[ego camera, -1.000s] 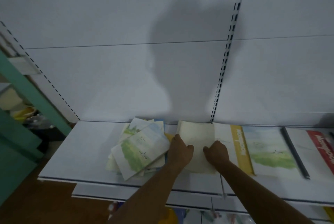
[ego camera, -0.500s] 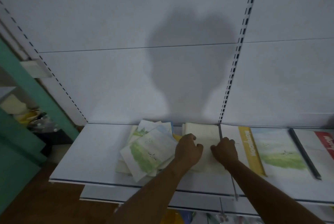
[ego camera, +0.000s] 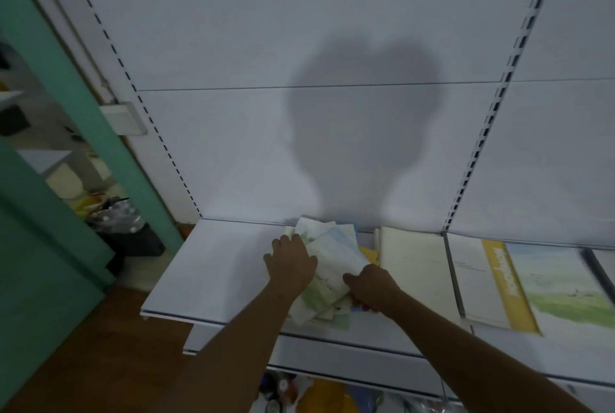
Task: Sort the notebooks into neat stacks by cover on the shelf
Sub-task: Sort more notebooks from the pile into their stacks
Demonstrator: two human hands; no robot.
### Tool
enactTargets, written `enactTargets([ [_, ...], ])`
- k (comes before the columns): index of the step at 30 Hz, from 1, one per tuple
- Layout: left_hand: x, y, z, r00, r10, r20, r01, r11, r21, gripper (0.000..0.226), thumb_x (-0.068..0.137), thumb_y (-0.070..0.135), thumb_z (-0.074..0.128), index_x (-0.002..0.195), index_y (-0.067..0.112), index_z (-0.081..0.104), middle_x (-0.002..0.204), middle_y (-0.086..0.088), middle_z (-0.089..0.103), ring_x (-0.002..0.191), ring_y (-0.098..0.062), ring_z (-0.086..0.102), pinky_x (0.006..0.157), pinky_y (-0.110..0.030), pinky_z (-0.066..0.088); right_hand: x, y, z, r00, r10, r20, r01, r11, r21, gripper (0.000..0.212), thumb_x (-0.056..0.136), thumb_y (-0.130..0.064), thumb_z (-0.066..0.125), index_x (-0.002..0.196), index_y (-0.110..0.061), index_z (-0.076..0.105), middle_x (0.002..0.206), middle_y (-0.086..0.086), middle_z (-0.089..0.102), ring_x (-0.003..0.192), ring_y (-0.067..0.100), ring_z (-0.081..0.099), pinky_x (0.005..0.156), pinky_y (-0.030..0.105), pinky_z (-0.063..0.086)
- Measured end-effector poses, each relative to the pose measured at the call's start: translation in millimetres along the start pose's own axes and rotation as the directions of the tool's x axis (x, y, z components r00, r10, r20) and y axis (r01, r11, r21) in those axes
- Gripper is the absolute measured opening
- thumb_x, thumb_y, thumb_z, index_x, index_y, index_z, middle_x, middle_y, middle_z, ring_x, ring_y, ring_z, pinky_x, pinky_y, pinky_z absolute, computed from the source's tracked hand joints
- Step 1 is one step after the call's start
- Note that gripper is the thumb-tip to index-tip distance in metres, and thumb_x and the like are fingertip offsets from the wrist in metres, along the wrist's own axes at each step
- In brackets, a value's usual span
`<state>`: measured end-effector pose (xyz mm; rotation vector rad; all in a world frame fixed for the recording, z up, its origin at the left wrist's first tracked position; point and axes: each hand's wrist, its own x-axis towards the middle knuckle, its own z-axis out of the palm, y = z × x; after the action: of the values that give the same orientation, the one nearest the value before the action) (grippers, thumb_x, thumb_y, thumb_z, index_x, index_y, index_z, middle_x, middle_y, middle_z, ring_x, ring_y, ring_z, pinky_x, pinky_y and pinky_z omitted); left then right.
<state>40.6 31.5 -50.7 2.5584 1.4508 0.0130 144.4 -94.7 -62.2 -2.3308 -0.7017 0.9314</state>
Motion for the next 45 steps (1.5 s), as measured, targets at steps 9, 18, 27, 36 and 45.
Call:
enactTargets([
  [9, 2.1, -21.7, 0.0, 0.995, -0.080, 0.055, 0.084, 0.993, -0.085, 0.065, 0.082, 0.053, 0.062, 0.128, 0.013, 0.039, 0.128, -0.010, 0.049, 0.121, -0.028, 0.046, 0.097, -0.041, 0.037, 1.6, -16.7, 18.4, 0.987, -0.005, -0.163, -0.006, 0.998, -0.066, 0.043, 0.093, -0.034, 0.049, 0.120, 0.000, 0.056, 0.122, 0.017, 0.059, 0.110, 0.030, 0.058, 0.077, 0.024, 0.039],
  [18, 7.4, -34.0, -8.8, 0.987, -0.068, 0.145, 0.121, 0.910, -0.398, 0.064, 0.065, 0.041, 0.083, 0.109, 0.004, 0.056, 0.112, -0.014, 0.063, 0.102, -0.029, 0.063, 0.079, -0.032, 0.053, 8.7, -26.2, 33.8, 0.982, 0.093, -0.164, -0.072, 0.989, 0.133, 0.036, 0.088, -0.025, 0.058, 0.111, 0.002, 0.059, 0.104, 0.015, 0.061, 0.093, 0.029, 0.060, 0.067, 0.027, 0.041],
  [27, -11.2, -19.2, -20.6, 0.972, 0.166, 0.163, 0.023, 0.628, -0.778, 0.052, 0.087, 0.022, 0.068, 0.125, 0.006, 0.037, 0.121, -0.012, 0.055, 0.099, -0.023, 0.056, 0.076, -0.030, 0.047, -3.9, -21.1, 14.2, 0.948, 0.211, -0.237, -0.085, 0.889, 0.450, 0.029, 0.086, -0.034, 0.056, 0.092, -0.006, 0.060, 0.095, 0.012, 0.061, 0.082, 0.026, 0.059, 0.067, 0.031, 0.048],
  [36, -41.1, 84.6, -32.2, 0.962, 0.272, 0.019, -0.092, 0.389, -0.917, 0.032, 0.089, 0.022, 0.066, 0.108, 0.011, 0.042, 0.111, -0.006, 0.061, 0.092, -0.017, 0.058, 0.076, -0.025, 0.045, -54.2, 22.0, -64.6, 0.848, 0.188, -0.495, 0.087, 0.873, 0.481, 0.036, 0.092, -0.042, 0.048, 0.098, -0.009, 0.063, 0.094, 0.009, 0.065, 0.081, 0.023, 0.060, 0.069, 0.032, 0.049],
  [45, -142.5, 241.2, -7.7, 0.782, 0.613, 0.115, -0.156, 0.370, -0.916, 0.022, 0.092, 0.018, 0.057, 0.113, 0.017, 0.048, 0.106, -0.001, 0.060, 0.093, -0.018, 0.058, 0.069, -0.023, 0.043, -151.8, 166.8, -156.8, 0.745, 0.434, -0.506, 0.034, 0.733, 0.679, 0.031, 0.090, -0.030, 0.058, 0.112, -0.010, 0.053, 0.111, 0.018, 0.061, 0.092, 0.023, 0.062, 0.074, 0.030, 0.051],
])
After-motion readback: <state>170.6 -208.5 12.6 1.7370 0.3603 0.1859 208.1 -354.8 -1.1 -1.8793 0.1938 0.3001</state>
